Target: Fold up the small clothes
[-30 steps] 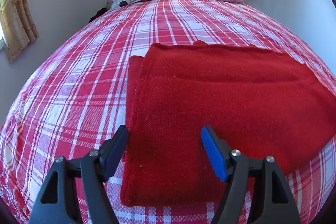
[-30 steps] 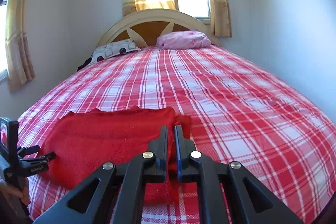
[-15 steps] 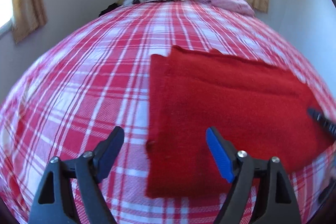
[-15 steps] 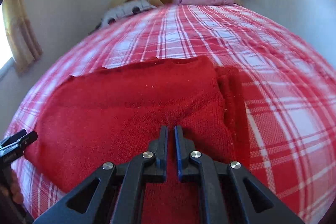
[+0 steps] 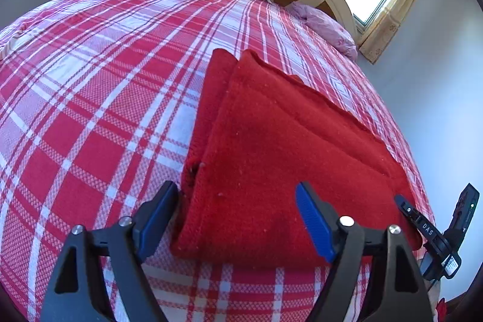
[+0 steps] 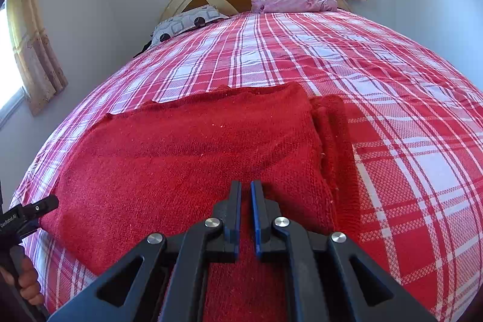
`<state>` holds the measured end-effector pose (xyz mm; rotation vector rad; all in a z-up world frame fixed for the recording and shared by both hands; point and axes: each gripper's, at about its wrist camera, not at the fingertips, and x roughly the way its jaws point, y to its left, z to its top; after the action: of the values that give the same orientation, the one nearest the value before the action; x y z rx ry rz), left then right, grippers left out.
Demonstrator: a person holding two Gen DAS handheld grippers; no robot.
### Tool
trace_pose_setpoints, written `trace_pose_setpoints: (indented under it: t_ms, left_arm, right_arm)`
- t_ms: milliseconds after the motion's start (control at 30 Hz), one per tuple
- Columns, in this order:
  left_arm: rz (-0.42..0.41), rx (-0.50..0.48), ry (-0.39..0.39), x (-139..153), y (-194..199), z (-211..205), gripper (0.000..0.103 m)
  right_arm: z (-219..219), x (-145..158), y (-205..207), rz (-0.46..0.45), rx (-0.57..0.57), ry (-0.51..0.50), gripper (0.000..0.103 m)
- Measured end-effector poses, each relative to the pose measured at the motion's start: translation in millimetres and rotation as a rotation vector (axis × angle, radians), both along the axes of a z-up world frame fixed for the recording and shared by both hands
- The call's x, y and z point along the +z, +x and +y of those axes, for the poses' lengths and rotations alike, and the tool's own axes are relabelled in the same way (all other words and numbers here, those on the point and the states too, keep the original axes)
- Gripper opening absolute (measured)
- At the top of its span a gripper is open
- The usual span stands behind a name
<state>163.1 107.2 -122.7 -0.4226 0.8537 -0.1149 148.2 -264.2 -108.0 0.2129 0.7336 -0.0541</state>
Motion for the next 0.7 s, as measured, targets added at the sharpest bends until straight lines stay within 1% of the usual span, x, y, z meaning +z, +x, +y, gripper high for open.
trace_pose_setpoints:
  t_ms: [67,133,200,267,300,367,433,467,500,567,633,667,700]
  left_arm:
    - [0.002,-0.002,-0.036,1,-3,2,0.078]
    - [0.007,0.004,-0.071,1,-7,5,0.074]
    - [0.016,0.01,-0.07,1,-9,6,0.07]
    - [0.02,0.012,-0.07,1,-12,6,0.067]
    - [0.021,0.014,-0.071,1,-13,6,0.064]
    - [0.022,0.012,-0.077,1,-15,6,0.062]
    - [0.025,0.019,-0.071,0,-14,8,0.056]
    - [0.031,0.029,-0.073,-1,-12,10,0.05]
    - [0.037,0.039,-0.081,-2,-11,12,0.045]
    - [0.052,0.064,-0.123,-2,-6,20,0.04]
    - [0.061,0.085,-0.161,-3,-3,25,0.029]
    - [0.06,0.089,-0.18,-3,-2,27,0.016]
    - [0.048,0.087,-0.195,-2,-4,28,0.016]
  right_arm:
    - [1,0,0,0.001,0.0,-0.005,0.006]
    - [1,0,-1,0.001,0.0,-0.011,0.006]
    - [2,0,-1,0.001,0.0,-0.008,0.006]
    - [2,0,-1,0.0,0.001,-0.005,0.006]
    - [2,0,-1,0.0,0.001,-0.005,0.006]
    - [2,0,-1,0.0,0.001,-0.005,0.006]
    - [2,0,-1,0.0,0.0,-0.007,0.006]
    - [2,0,-1,0.0,0.0,-0.008,0.006]
    - [2,0,0,0.0,0.0,-0.009,0.006]
    - [2,-1,-1,0.001,0.0,-0.011,0.006]
    - [2,-1,-1,0.002,-0.001,-0.012,0.006]
    - [2,-1,-1,0.002,-0.001,-0.012,0.006]
    - [2,-1,-1,0.001,-0.001,-0.012,0.006]
